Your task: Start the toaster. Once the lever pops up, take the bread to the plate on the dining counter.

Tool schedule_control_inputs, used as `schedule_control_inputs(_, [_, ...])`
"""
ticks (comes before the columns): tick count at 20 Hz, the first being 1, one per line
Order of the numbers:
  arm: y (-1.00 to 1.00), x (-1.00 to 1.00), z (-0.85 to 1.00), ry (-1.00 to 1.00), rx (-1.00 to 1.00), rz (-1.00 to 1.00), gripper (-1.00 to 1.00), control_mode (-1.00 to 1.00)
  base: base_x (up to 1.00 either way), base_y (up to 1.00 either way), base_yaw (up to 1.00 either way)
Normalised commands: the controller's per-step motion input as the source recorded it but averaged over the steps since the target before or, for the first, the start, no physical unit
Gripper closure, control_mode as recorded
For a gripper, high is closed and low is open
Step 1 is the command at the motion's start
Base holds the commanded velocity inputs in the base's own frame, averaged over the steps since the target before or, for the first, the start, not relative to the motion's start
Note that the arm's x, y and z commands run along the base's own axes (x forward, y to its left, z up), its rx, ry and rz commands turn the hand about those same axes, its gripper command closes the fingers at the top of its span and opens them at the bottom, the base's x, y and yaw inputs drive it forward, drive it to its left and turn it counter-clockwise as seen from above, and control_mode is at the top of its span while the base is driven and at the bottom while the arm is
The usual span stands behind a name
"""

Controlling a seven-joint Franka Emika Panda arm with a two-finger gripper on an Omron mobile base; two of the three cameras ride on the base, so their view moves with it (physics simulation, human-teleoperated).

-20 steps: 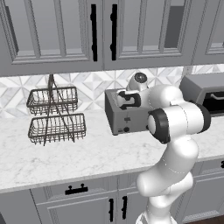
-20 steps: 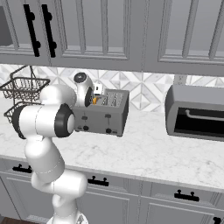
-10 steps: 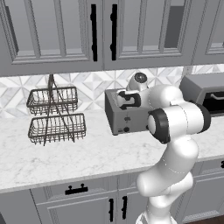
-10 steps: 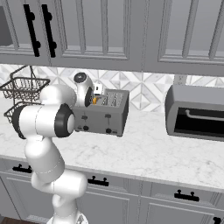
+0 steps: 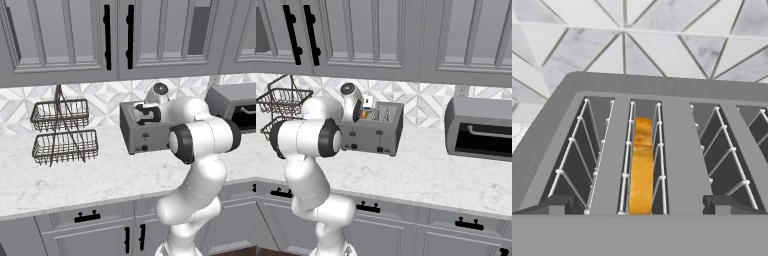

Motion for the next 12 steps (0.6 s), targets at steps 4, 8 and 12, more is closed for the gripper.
schedule_control_inputs(4, [0.0,0.0,0.0,0.0,0.0,0.0,-1.0,-1.0,0.0,0.0,0.0])
schedule_control_inputs(8, [0.0,0.0,0.0,0.0,0.0,0.0,-1.0,-1.0,0.0,0.0,0.0])
schedule_control_inputs(12, [0.0,0.0,0.0,0.0,0.0,0.0,-1.0,-1.0,0.0,0.0,0.0])
